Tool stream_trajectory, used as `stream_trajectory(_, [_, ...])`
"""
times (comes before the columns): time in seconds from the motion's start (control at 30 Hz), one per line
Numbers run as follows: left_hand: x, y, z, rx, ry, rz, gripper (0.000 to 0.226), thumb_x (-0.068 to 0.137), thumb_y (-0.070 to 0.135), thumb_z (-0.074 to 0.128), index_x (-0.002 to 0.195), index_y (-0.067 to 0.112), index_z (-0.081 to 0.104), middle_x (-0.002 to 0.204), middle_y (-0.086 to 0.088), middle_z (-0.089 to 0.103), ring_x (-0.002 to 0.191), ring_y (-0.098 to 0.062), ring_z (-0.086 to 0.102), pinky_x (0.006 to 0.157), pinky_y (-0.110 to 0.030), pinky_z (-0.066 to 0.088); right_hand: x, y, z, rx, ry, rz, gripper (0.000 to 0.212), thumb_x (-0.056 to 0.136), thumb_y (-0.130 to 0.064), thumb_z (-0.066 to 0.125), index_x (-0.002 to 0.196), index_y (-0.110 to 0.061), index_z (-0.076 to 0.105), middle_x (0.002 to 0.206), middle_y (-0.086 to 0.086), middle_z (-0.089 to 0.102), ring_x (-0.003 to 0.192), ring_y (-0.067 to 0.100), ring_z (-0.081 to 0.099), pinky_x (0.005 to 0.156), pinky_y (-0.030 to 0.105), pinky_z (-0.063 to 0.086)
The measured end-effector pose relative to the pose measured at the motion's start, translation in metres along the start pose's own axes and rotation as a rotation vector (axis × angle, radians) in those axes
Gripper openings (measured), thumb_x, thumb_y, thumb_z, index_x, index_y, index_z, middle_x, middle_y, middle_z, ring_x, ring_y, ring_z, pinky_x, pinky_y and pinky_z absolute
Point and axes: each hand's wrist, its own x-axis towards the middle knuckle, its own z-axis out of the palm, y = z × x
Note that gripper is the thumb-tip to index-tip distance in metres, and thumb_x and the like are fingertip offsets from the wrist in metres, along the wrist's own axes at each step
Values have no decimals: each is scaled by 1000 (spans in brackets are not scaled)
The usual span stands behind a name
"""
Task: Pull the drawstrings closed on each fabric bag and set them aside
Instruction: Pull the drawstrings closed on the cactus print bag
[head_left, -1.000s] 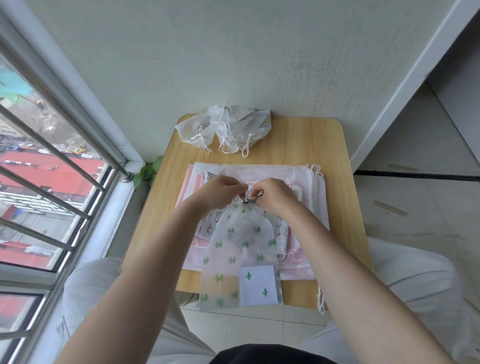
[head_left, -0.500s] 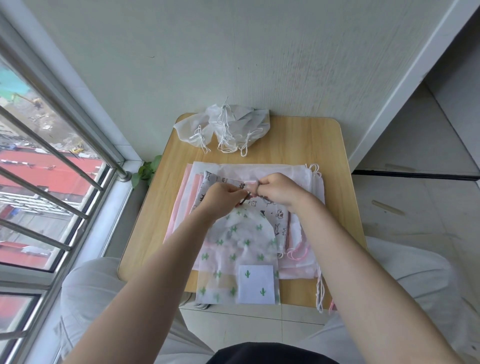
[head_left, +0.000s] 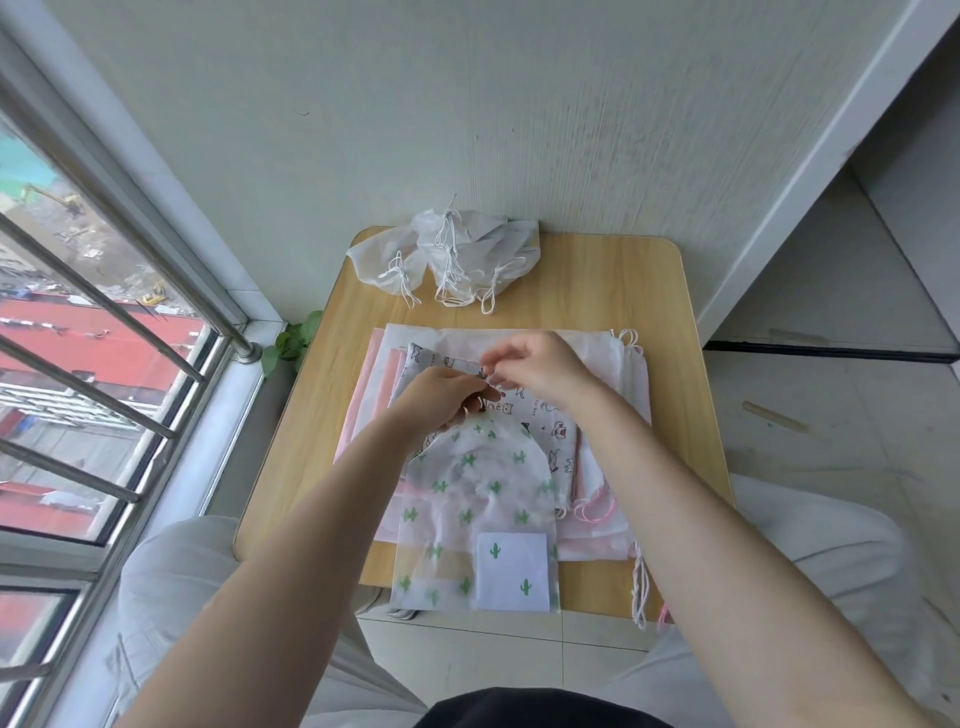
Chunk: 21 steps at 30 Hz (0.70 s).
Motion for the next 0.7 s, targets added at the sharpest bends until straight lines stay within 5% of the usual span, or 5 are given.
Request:
stream_trajectory(0.1, [-1, 1, -3, -35, -10, -30, 24, 92, 22, 51, 77, 10, 65, 66, -4, 59, 46, -14, 38, 45, -24, 23, -6, 12, 9, -106, -26, -48, 24, 77, -2, 72, 83, -25, 73, 86, 0, 75, 90, 19, 70, 88, 32, 55])
stream_trajectory(0.23, [-2, 0, -3, -54, -39, -56, 22, 92, 20, 49, 83, 9, 65, 66, -4, 63, 46, -14, 42, 46, -25, 25, -7, 21, 16, -108, 77, -77, 11, 75, -5, 76, 78, -16, 73, 81, -1, 74, 83, 18, 71, 83, 36, 57])
stream_trajectory(0.4, [0, -11, -8, -256, -13, -32, 20, 96, 16, 56, 92, 3, 71, 69, -3, 66, 44, -10, 42, 39, -18, 23, -7, 31, 5, 96, 55, -6, 15, 90, -3, 63, 84, -17, 63, 86, 8, 69, 79, 22, 69, 81, 36, 58])
stream_trajectory(0.53, [-1, -13, -5, -144, 58, 23, 15, 95, 11, 60, 84, 7, 69, 61, 6, 66, 45, -7, 40, 39, -14, 30, -14, 35, 5, 303, -26, 113, 10, 93, -3, 58, 90, -12, 56, 92, 9, 69, 83, 19, 66, 79, 30, 54])
stream_trajectory(0.7, [1, -7, 1, 25, 128, 140, 10, 88, 8, 68, 94, 13, 62, 68, 4, 67, 47, 4, 53, 45, -9, 38, -16, 25, 9, 101, -11, 7, 27, 77, -10, 78, 91, -16, 56, 93, 0, 75, 91, 17, 69, 87, 32, 53])
